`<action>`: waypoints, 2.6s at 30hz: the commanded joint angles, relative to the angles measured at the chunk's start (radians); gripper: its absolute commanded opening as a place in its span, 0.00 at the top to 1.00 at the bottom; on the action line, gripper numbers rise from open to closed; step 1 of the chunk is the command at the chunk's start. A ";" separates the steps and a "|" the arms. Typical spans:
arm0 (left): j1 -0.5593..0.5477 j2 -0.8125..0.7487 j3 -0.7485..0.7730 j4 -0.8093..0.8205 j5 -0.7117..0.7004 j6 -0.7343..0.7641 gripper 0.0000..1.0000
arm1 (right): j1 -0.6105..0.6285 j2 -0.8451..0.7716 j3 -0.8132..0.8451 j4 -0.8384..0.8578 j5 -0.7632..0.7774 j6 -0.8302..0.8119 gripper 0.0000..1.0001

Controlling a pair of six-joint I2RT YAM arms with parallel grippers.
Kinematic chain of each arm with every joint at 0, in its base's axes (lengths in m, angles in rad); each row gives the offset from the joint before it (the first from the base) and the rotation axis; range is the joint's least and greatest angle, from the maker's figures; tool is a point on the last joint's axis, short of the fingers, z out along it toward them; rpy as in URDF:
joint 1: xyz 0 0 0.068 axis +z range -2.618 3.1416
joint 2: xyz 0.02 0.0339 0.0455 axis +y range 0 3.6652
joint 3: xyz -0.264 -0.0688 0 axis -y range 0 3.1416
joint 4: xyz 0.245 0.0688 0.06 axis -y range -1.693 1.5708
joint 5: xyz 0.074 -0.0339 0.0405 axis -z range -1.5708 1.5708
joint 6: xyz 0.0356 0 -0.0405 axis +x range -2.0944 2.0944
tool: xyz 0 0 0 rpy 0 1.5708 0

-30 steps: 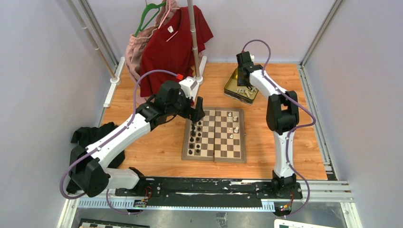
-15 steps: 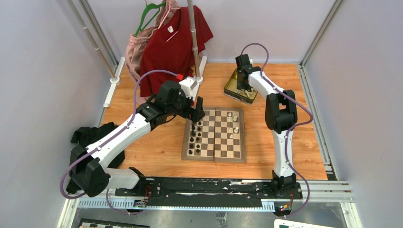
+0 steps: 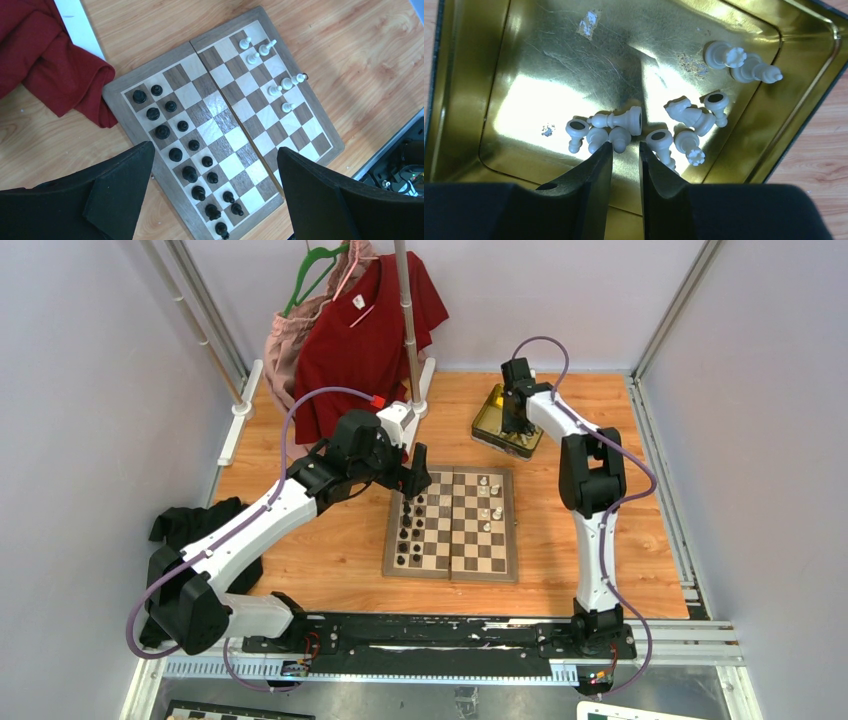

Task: Set up the chess pieces on the board
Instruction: Pick up the chess piece from the storage box, then place the chess piece on the chessboard.

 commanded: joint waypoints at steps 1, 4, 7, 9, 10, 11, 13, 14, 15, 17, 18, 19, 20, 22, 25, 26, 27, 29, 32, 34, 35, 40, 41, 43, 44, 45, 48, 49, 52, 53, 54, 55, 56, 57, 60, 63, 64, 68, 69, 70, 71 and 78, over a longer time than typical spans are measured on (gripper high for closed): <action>0.004 0.008 0.007 0.013 0.002 0.002 0.01 | -0.016 0.036 0.027 -0.002 -0.026 0.010 0.70; 0.003 0.010 0.008 0.016 0.001 0.002 0.02 | -0.018 0.041 0.034 -0.002 -0.033 0.007 0.71; 0.003 0.014 0.010 0.015 0.002 0.002 0.02 | -0.017 0.041 0.035 0.000 -0.035 0.001 0.76; 0.003 0.016 0.010 0.014 0.003 0.002 0.02 | -0.018 0.041 0.035 0.000 -0.035 -0.004 0.83; 0.003 0.017 0.011 0.014 0.003 0.002 0.02 | -0.018 0.038 0.036 0.000 -0.035 -0.008 0.88; 0.003 0.018 0.011 0.014 0.003 0.002 0.02 | -0.018 0.035 0.036 0.000 -0.034 -0.011 0.92; 0.003 0.017 0.011 0.015 0.003 0.002 0.02 | -0.019 0.026 0.033 0.001 -0.030 -0.017 0.98; 0.004 0.016 0.011 0.016 0.003 0.002 0.02 | -0.018 0.020 0.032 0.002 -0.027 -0.021 1.00; 0.003 0.016 0.011 0.016 0.002 0.002 0.02 | -0.018 0.015 0.031 0.002 -0.024 -0.025 1.00; 0.003 0.014 0.009 0.016 0.003 0.003 0.02 | -0.018 0.002 0.028 0.002 -0.018 -0.033 1.00; 0.003 0.013 0.009 0.015 0.003 0.002 0.02 | -0.018 -0.005 0.026 0.001 -0.014 -0.039 1.00; 0.003 0.011 0.007 0.015 0.004 0.002 0.02 | -0.018 -0.014 0.024 0.000 -0.012 -0.044 1.00; 0.005 0.009 0.008 0.016 0.003 0.003 0.02 | -0.016 -0.025 0.020 0.001 -0.009 -0.047 1.00; 0.004 0.005 0.008 0.015 0.002 0.002 0.02 | -0.014 -0.051 0.009 0.001 0.000 -0.056 1.00; 0.004 -0.004 0.005 0.017 0.001 0.002 0.02 | -0.008 -0.095 -0.002 0.002 0.006 -0.068 1.00; 0.004 -0.007 0.004 0.018 0.001 0.002 0.02 | -0.003 -0.109 -0.007 0.001 0.009 -0.071 1.00; 0.004 -0.010 0.004 0.018 -0.001 0.002 0.02 | -0.002 -0.122 -0.012 0.001 0.011 -0.073 1.00; 0.004 -0.012 0.003 0.019 -0.002 0.002 0.02 | 0.004 -0.152 -0.030 0.001 0.015 -0.076 1.00; 0.004 -0.024 -0.002 0.020 -0.003 0.002 0.02 | 0.015 -0.204 -0.068 0.000 0.012 -0.076 1.00; 0.004 -0.033 -0.009 0.024 -0.003 0.000 0.02 | 0.031 -0.245 -0.104 0.000 0.010 -0.076 1.00; 0.003 -0.038 -0.013 0.027 -0.004 0.000 0.02 | 0.039 -0.268 -0.123 -0.001 0.011 -0.077 1.00; 0.004 -0.059 -0.039 0.042 -0.002 -0.007 0.02 | 0.107 -0.394 -0.254 -0.003 0.015 -0.071 1.00; 0.003 -0.061 -0.045 0.046 -0.002 -0.009 0.02 | 0.124 -0.418 -0.284 -0.005 0.015 -0.066 1.00; 0.004 -0.068 -0.050 0.051 -0.002 -0.009 0.02 | 0.152 -0.474 -0.341 -0.006 0.016 -0.056 1.00; 0.003 -0.070 -0.052 0.051 -0.003 -0.009 0.02 | 0.165 -0.499 -0.371 -0.006 0.012 -0.048 1.00; 0.004 -0.073 -0.054 0.053 -0.003 -0.009 0.02 | 0.176 -0.525 -0.397 -0.007 0.006 -0.041 1.00; 0.003 -0.078 -0.061 0.060 -0.003 -0.009 0.02 | 0.221 -0.602 -0.469 -0.010 0.016 -0.029 1.00; 0.003 -0.079 -0.064 0.063 -0.002 -0.011 0.02 | 0.236 -0.621 -0.491 -0.011 0.016 -0.024 1.00; 0.004 -0.080 -0.073 0.075 0.005 -0.018 0.02 | 0.282 -0.670 -0.545 -0.015 0.018 -0.006 1.00; 0.003 -0.079 -0.075 0.077 0.007 -0.020 0.02 | 0.295 -0.682 -0.560 -0.017 0.017 -0.001 1.00; 0.003 -0.079 -0.076 0.080 0.009 -0.021 0.02 | 0.310 -0.692 -0.574 -0.020 0.018 0.004 1.00; 0.004 -0.079 -0.076 0.081 0.010 -0.022 0.03 | 0.330 -0.703 -0.586 -0.023 0.021 0.009 1.00; 0.003 -0.081 -0.077 0.083 0.008 -0.023 0.03 | 0.342 -0.713 -0.602 -0.024 0.026 0.015 1.00; 0.003 -0.081 -0.079 0.083 0.007 -0.023 0.02 | 0.355 -0.723 -0.616 -0.025 0.028 0.023 1.00; 0.003 -0.085 -0.081 0.086 0.003 -0.024 0.02 | 0.383 -0.752 -0.662 -0.021 0.025 0.055 1.00; 0.004 -0.087 -0.082 0.086 0.000 -0.026 0.03 | 0.397 -0.774 -0.721 -0.002 0.011 0.079 1.00; 0.003 -0.088 -0.084 0.086 -0.002 -0.026 0.02 | 0.402 -0.781 -0.740 0.006 0.010 0.084 1.00; 0.004 -0.090 -0.088 0.088 -0.002 -0.027 0.02 | 0.410 -0.805 -0.800 0.042 0.007 0.096 1.00; 0.004 -0.092 -0.090 0.089 -0.002 -0.029 0.02 | 0.410 -0.808 -0.812 0.054 0.005 0.095 1.00; 0.003 -0.090 -0.091 0.090 -0.002 -0.030 0.02 | 0.410 -0.810 -0.824 0.063 0.004 0.095 1.00; 0.004 -0.091 -0.094 0.092 0.000 -0.032 0.02 | 0.411 -0.811 -0.835 0.079 0.002 0.094 1.00; 0.004 -0.086 -0.093 0.096 0.001 -0.034 0.03 | 0.412 -0.810 -0.911 0.201 -0.008 0.079 1.00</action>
